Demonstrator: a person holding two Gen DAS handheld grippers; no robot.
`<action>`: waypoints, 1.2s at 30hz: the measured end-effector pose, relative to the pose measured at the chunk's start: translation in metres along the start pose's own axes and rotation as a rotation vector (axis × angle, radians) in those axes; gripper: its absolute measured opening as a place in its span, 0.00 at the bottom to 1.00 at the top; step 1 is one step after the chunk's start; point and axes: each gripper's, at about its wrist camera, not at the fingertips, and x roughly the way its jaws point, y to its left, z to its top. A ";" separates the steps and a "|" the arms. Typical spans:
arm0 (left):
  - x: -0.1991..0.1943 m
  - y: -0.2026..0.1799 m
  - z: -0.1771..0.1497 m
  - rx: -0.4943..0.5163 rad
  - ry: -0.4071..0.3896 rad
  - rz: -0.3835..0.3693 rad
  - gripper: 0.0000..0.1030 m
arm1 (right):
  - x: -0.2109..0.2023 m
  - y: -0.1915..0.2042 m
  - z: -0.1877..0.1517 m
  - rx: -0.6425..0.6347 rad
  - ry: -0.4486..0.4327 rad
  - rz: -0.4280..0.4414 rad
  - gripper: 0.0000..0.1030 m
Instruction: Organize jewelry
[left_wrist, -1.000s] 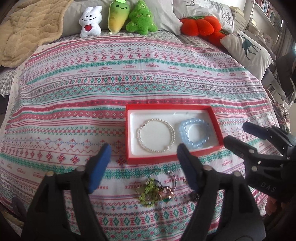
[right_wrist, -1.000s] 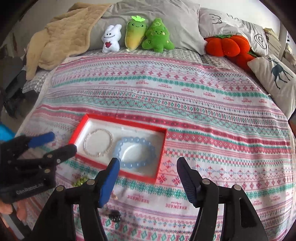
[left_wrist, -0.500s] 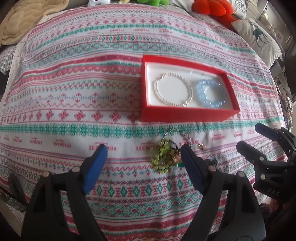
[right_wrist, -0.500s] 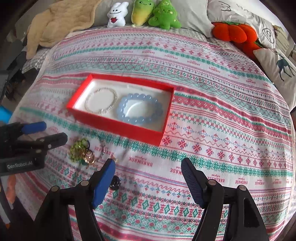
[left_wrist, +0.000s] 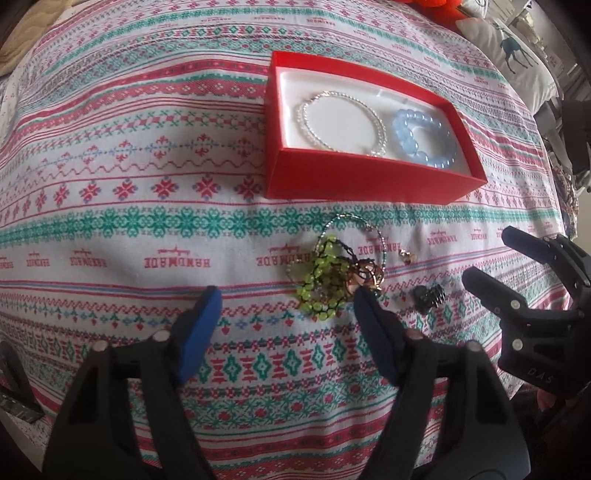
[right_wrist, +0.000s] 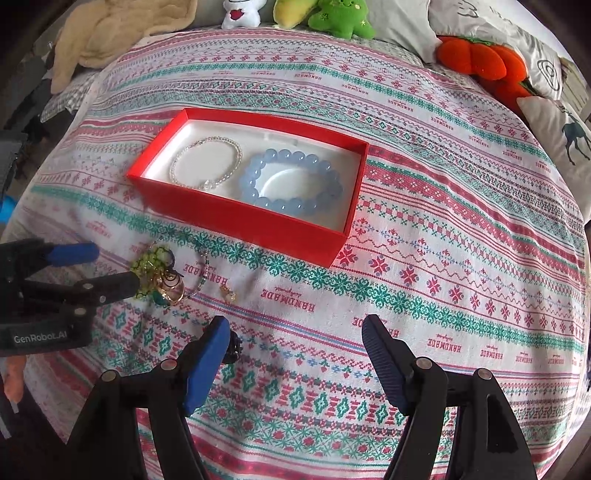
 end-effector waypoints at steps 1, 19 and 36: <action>0.002 -0.003 0.000 0.010 0.002 -0.005 0.59 | 0.001 -0.001 0.001 0.001 0.002 0.000 0.73; 0.024 -0.021 0.014 0.032 0.013 -0.035 0.07 | 0.009 -0.005 0.003 0.019 0.021 0.009 0.73; -0.040 -0.026 0.017 0.049 -0.168 -0.116 0.06 | 0.011 -0.003 0.013 0.066 -0.002 0.095 0.73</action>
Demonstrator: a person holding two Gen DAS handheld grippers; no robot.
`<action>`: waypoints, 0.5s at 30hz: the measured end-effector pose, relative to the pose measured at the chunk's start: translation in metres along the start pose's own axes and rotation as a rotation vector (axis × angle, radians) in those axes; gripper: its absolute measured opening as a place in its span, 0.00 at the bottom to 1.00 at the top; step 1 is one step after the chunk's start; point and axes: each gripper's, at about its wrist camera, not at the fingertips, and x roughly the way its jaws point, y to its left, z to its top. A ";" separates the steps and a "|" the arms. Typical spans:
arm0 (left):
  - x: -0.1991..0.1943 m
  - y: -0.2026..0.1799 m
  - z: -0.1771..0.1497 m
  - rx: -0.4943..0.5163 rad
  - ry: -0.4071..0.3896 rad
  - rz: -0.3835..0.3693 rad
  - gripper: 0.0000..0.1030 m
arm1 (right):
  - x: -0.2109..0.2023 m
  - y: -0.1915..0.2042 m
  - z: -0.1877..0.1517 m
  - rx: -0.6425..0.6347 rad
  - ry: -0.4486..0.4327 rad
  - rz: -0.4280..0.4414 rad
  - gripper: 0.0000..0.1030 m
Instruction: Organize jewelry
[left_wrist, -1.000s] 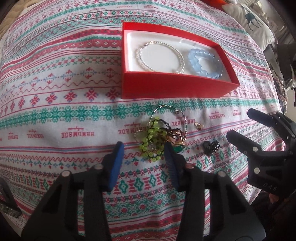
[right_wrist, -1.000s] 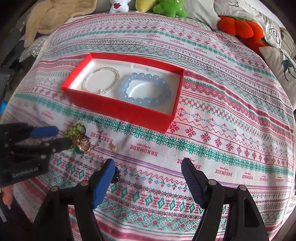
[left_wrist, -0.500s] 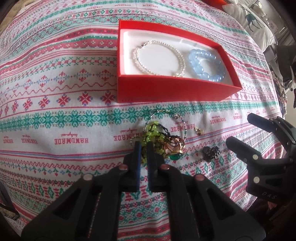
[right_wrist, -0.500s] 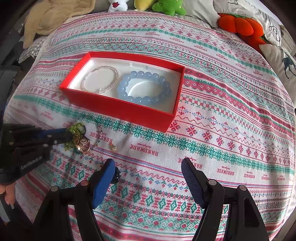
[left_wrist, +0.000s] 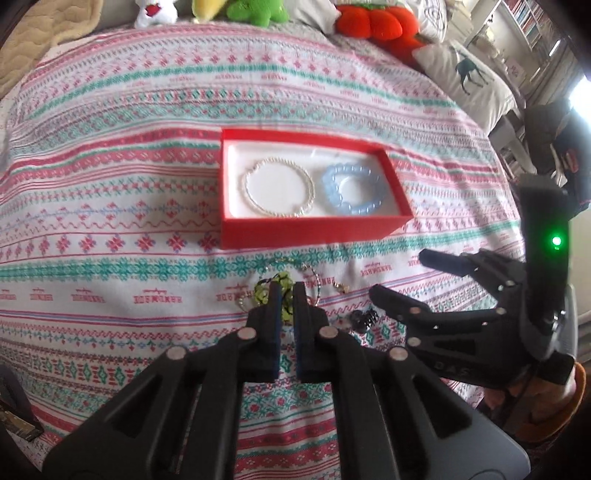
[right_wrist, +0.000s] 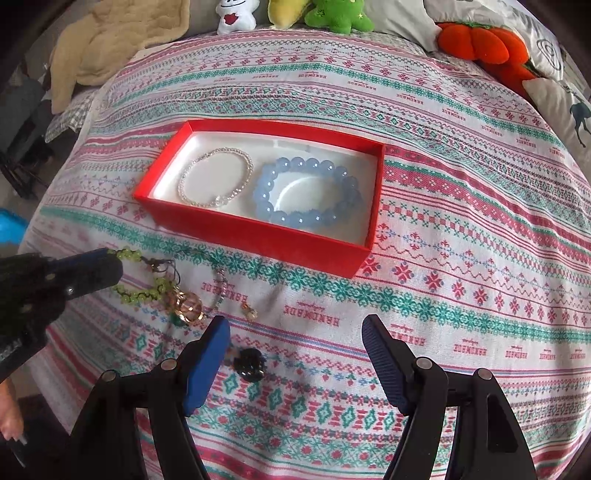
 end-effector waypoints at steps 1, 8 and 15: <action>-0.002 0.002 -0.001 -0.002 -0.004 0.000 0.06 | 0.001 0.000 0.001 0.007 -0.001 0.009 0.73; -0.009 0.017 -0.003 -0.012 -0.013 0.037 0.06 | 0.017 0.010 0.014 0.041 0.012 0.082 0.59; -0.008 0.038 -0.008 -0.027 0.007 0.071 0.06 | 0.036 0.025 0.021 0.070 0.040 0.126 0.35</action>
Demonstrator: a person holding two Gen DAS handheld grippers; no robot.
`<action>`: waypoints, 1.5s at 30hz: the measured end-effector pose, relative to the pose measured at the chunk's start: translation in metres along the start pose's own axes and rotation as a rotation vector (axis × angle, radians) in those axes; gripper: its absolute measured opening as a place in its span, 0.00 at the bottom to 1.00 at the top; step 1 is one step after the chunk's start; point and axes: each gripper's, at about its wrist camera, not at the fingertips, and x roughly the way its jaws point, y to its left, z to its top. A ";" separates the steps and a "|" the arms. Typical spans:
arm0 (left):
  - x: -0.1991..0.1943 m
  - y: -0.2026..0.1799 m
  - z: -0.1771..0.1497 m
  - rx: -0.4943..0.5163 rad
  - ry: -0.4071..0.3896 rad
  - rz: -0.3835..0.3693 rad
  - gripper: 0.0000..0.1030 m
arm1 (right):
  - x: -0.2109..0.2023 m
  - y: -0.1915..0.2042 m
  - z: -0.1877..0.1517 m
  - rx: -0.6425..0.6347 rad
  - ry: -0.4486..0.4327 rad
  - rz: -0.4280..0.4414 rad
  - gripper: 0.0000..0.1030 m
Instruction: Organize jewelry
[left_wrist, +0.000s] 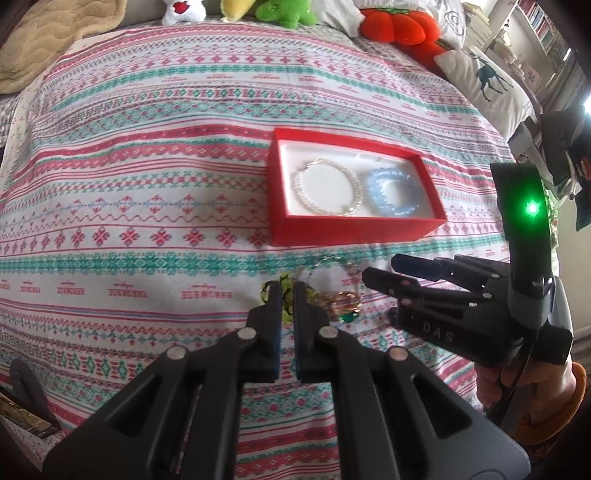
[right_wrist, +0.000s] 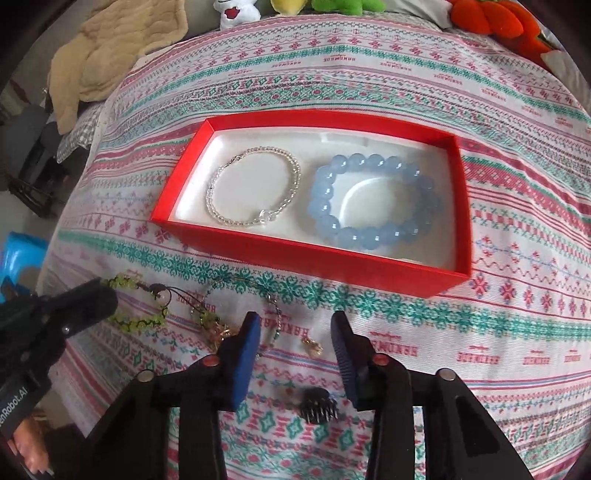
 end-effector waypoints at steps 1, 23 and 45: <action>0.002 0.004 -0.001 -0.005 0.008 0.008 0.06 | 0.003 0.001 0.001 0.001 0.004 0.003 0.32; 0.005 0.019 -0.010 -0.039 0.031 0.047 0.06 | 0.006 0.027 -0.003 -0.091 -0.014 -0.044 0.04; -0.005 0.014 -0.008 -0.038 0.008 0.036 0.06 | -0.058 0.035 -0.011 -0.107 -0.144 0.058 0.05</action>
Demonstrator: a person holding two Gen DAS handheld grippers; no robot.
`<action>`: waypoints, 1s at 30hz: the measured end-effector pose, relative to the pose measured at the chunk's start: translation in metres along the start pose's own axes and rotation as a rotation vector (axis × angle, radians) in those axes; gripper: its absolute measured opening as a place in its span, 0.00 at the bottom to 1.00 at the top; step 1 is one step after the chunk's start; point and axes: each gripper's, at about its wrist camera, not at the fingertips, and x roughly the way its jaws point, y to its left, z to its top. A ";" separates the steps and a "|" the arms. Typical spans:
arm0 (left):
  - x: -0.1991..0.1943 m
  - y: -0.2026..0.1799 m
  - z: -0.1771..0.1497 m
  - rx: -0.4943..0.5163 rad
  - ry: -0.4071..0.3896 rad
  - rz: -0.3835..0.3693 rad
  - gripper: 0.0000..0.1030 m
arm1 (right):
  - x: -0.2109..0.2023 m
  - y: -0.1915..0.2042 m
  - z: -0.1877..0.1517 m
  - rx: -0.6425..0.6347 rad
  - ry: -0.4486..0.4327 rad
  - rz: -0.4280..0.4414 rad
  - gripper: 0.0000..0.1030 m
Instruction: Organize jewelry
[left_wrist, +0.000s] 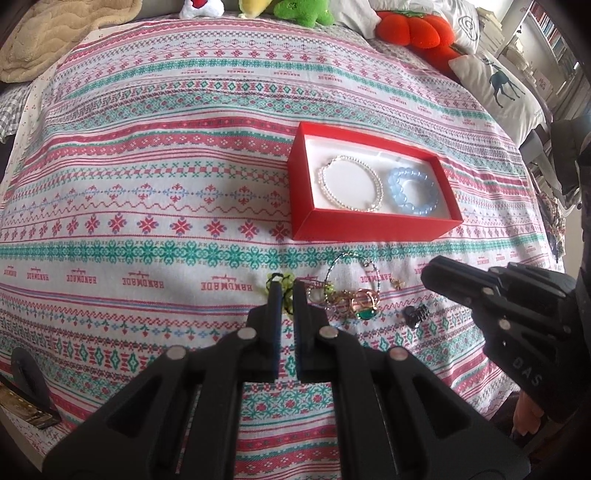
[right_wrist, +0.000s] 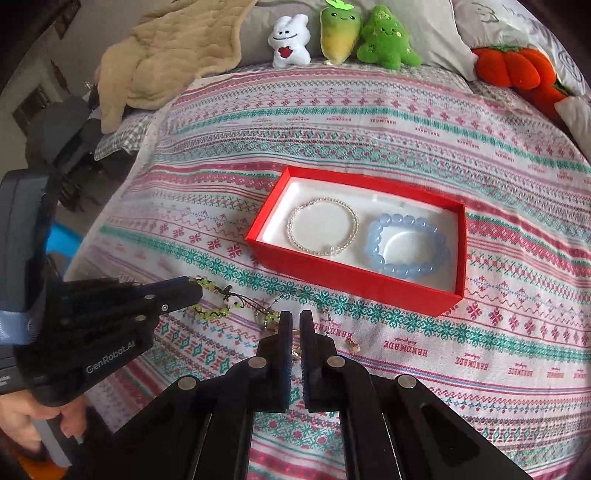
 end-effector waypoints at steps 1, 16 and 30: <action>0.002 -0.001 0.000 -0.001 0.006 0.004 0.06 | 0.005 -0.002 0.000 0.011 0.009 -0.001 0.08; -0.004 0.018 0.003 -0.078 -0.036 0.060 0.06 | 0.063 -0.017 0.013 0.158 0.113 -0.012 0.63; 0.002 0.015 -0.004 -0.046 -0.002 0.058 0.06 | 0.096 0.009 0.012 0.161 0.134 -0.134 0.62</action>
